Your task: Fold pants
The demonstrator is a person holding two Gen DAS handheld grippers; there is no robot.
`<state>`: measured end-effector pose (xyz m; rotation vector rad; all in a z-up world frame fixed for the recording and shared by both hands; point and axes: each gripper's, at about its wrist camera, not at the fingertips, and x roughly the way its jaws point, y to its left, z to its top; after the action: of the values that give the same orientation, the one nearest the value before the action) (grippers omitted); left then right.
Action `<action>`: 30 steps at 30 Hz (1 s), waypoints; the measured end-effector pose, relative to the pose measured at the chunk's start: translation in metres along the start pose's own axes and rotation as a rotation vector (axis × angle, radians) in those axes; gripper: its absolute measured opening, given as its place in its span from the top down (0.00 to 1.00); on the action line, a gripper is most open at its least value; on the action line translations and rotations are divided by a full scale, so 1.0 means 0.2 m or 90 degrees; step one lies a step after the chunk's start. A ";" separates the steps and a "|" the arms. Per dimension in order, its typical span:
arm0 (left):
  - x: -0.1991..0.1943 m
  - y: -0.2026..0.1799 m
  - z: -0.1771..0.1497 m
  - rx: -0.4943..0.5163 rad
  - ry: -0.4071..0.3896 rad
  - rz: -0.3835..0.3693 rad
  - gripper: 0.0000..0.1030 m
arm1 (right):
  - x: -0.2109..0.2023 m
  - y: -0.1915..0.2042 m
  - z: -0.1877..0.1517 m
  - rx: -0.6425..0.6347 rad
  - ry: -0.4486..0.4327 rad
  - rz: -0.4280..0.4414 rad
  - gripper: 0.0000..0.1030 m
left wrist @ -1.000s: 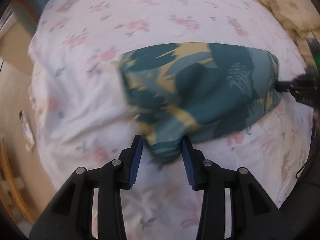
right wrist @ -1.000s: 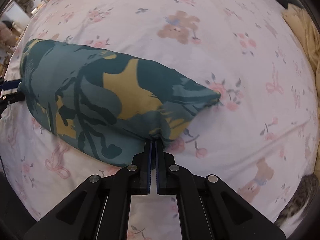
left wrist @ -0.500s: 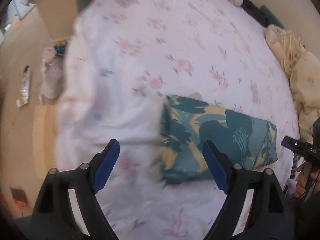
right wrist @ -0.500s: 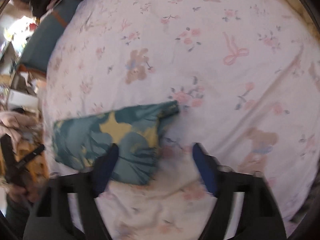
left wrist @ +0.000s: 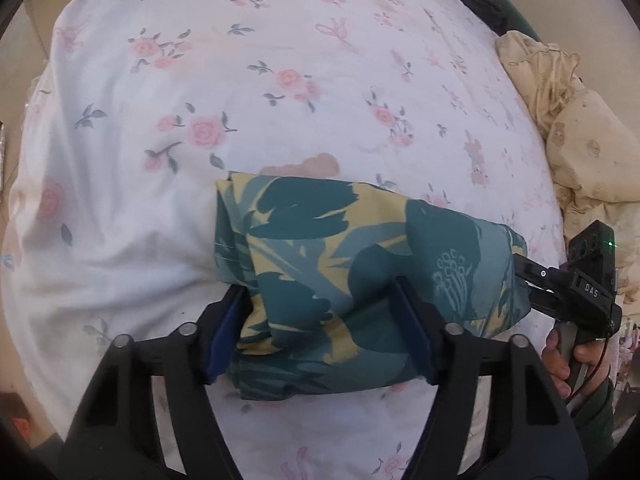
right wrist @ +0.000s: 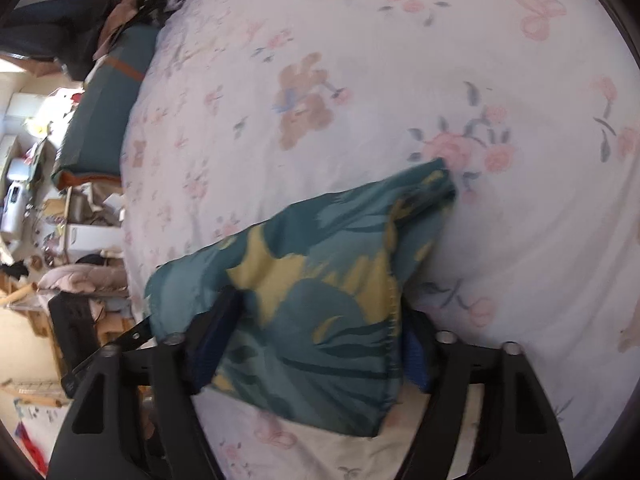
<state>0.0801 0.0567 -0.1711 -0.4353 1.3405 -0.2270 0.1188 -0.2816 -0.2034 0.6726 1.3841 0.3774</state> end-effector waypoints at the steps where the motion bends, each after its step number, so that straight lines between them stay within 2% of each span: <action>1: 0.01 0.00 0.01 0.001 0.004 -0.010 0.54 | 0.02 0.00 -0.01 -0.002 0.008 -0.001 0.33; 3: 0.02 -0.05 0.01 0.021 0.006 -0.011 0.64 | 0.06 0.02 -0.01 -0.014 0.010 -0.009 0.34; 4: 0.02 -0.07 0.01 0.033 0.002 -0.004 0.83 | 0.06 0.04 -0.01 -0.024 0.007 -0.015 0.38; 5: 0.02 -0.08 0.01 0.046 0.003 0.003 0.88 | 0.07 0.06 -0.01 -0.031 0.009 0.001 0.57; 6: 0.01 -0.10 0.01 0.055 0.004 0.011 0.89 | 0.07 0.08 -0.01 -0.035 0.012 0.010 0.69; 9: -0.04 -0.09 0.02 0.048 -0.010 0.017 0.91 | 0.03 0.15 0.00 -0.080 -0.004 0.007 0.83; 12: -0.17 -0.07 0.08 0.028 -0.057 -0.003 0.93 | -0.05 0.15 0.03 -0.070 -0.026 0.051 0.86; 14: -0.24 -0.09 0.13 0.048 -0.094 -0.001 0.93 | -0.10 0.22 0.07 -0.097 -0.044 0.063 0.87; 18: -0.31 -0.11 0.28 0.042 -0.150 -0.008 0.93 | -0.19 0.34 0.22 -0.127 -0.090 0.104 0.87; 20: -0.32 -0.13 0.41 0.062 -0.166 0.003 0.93 | -0.18 0.42 0.33 -0.159 -0.096 0.088 0.87; 25: -0.28 -0.18 0.80 0.094 -0.201 0.028 0.93 | -0.12 0.57 0.75 -0.224 -0.109 0.061 0.87; 26: -0.27 -0.18 0.87 0.094 -0.208 0.032 0.93 | -0.08 0.62 0.86 -0.243 -0.105 0.041 0.87; 28: -0.24 -0.18 1.07 0.088 -0.227 0.031 0.93 | -0.04 0.69 1.05 -0.276 -0.113 0.012 0.87; 30: -0.21 -0.20 1.29 0.096 -0.250 0.040 0.93 | 0.01 0.77 1.27 -0.282 -0.127 0.005 0.87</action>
<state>0.3249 0.0830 -0.0742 -0.2917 0.9425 -0.1784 0.3890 -0.2178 -0.0958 0.3389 1.0606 0.5849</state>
